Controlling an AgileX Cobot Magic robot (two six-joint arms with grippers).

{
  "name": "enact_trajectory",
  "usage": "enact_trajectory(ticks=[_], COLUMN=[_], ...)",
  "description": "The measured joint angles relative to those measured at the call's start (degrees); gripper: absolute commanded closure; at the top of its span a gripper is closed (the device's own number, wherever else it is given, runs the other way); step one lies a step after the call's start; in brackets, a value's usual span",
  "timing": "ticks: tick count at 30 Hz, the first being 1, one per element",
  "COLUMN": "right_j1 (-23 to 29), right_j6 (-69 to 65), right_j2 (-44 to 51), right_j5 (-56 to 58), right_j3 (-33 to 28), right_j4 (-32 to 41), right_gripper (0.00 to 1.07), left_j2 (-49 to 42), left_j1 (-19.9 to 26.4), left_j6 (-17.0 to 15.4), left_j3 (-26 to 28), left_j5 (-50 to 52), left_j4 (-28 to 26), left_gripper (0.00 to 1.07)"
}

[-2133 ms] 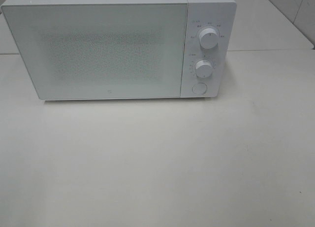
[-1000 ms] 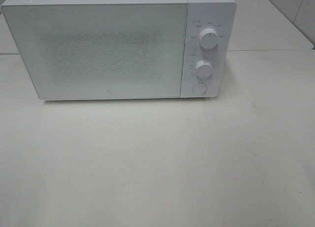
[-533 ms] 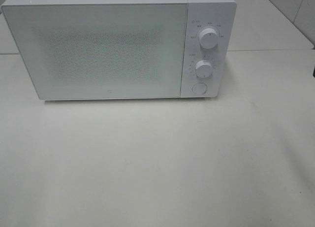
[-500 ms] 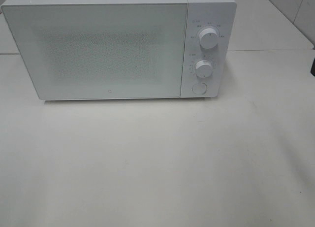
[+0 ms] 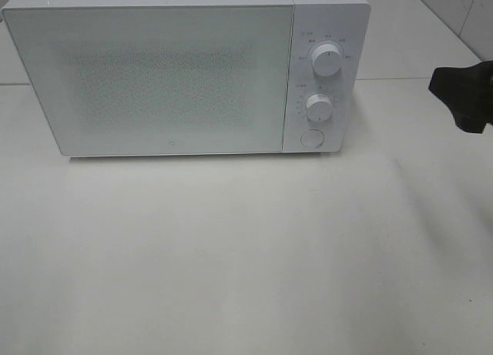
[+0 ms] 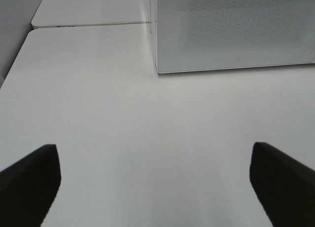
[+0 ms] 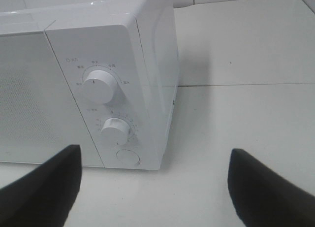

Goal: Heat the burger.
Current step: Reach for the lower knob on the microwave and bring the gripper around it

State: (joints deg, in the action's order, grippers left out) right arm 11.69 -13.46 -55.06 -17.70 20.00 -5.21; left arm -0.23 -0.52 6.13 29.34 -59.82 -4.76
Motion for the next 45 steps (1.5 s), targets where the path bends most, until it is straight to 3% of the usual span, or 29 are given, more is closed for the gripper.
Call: enact_trajectory(ticks=[7, 12, 15, 16, 18, 19, 21, 23, 35, 45], right_j1=[0.0, 0.0, 1.4, 3.8, 5.0, 8.0, 9.7, 15.9, 28.2, 29.0], right_j6=[2.3, 8.3, 12.9, 16.9, 18.6, 22.2, 23.8, 26.2, 27.7, 31.5], right_j2=[-9.9, -17.0, -21.0, -23.5, -24.5, -26.6, -27.7, -31.3, -38.3, -42.9], right_j5=[-10.6, -21.7, -28.3, -32.3, -33.5, -36.5, -38.2, -44.1, -49.6, -50.2], right_j3=[-0.6, -2.8, -4.2, -4.8, -4.8, -4.9, -4.9, -4.9, -2.0, 3.4], right_j4=[-1.0, 3.8, 9.9, 15.3, 17.4, 22.3, 24.6, 32.3, 45.8, 47.4], right_gripper=[0.31, 0.31, 0.31, 0.31, 0.31, 0.31, 0.31, 0.31, 0.31, 0.31], left_j2=[0.0, 0.0, 0.0, 0.0, 0.0, 0.0, 0.0, 0.0, 0.0, 0.0], left_j1=[0.0, 0.0, 0.0, 0.0, 0.0, 0.0, 0.0, 0.0, 0.0, 0.0], left_j6=[0.0, 0.0, 0.0, 0.0, 0.0, 0.0, 0.0, 0.0, 0.0, 0.0], left_j3=[0.0, 0.0, 0.0, 0.0, 0.0, 0.0, 0.0, 0.0, 0.0, 0.0], left_j5=[0.0, 0.0, 0.0, 0.0, 0.0, 0.0, 0.0, 0.0, 0.0, 0.0], left_j4=[0.0, 0.0, 0.0, 0.0, 0.0, 0.0, 0.0, 0.0, 0.0, 0.0], left_gripper=[0.07, 0.07, 0.07, 0.07, 0.07, 0.07, 0.07, 0.07, 0.07, 0.07])
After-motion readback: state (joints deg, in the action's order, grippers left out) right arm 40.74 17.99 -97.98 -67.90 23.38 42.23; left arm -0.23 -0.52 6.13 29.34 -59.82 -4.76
